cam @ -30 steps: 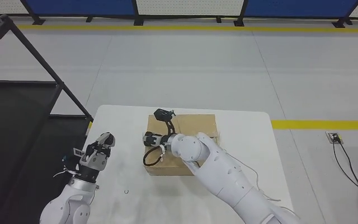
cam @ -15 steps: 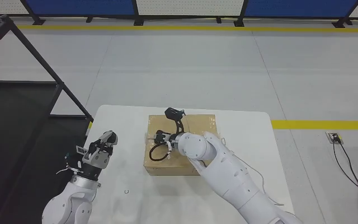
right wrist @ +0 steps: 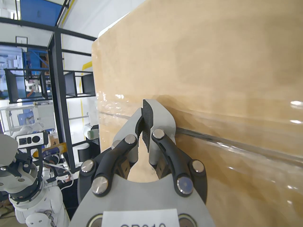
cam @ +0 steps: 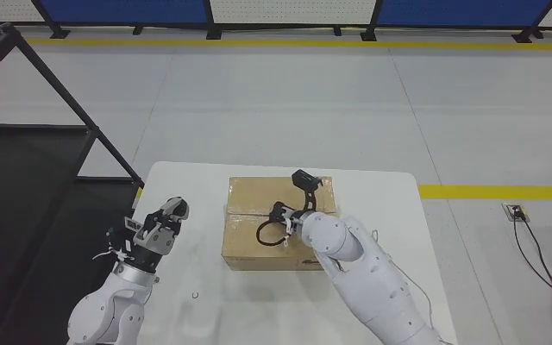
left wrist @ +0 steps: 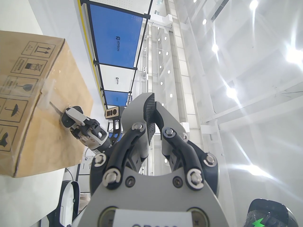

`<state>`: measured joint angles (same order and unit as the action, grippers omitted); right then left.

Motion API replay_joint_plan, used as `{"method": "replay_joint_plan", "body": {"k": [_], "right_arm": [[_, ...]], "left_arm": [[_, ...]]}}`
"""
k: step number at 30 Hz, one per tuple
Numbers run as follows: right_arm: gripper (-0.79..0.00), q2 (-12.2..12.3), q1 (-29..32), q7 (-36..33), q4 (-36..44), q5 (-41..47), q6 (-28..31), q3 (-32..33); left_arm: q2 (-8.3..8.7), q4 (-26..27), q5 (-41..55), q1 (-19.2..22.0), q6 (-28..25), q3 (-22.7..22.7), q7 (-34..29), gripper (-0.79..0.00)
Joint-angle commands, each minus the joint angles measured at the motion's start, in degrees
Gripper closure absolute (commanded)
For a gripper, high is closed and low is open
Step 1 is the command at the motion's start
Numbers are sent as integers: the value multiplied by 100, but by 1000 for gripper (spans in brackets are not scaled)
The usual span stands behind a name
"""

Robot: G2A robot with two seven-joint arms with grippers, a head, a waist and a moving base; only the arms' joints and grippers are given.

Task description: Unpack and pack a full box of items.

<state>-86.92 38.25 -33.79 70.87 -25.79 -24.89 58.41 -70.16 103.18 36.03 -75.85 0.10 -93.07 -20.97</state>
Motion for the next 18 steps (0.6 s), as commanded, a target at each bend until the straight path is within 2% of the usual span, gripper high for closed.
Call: {"method": "replay_joint_plan", "body": {"k": [1,7,18], "right_arm": [[0,53,185,89,241,-98,-228,200],[0,167,649,276,839,-332,-700,630],[0,342,1520,602,1783,-252,-1125,1657]], "left_arm": [[4,4,-15,24,29,-7,-25,0],[17,19,-47,64,100,-24,-101,0],[43,42,-98,145,242,-47,-237,0]]}}
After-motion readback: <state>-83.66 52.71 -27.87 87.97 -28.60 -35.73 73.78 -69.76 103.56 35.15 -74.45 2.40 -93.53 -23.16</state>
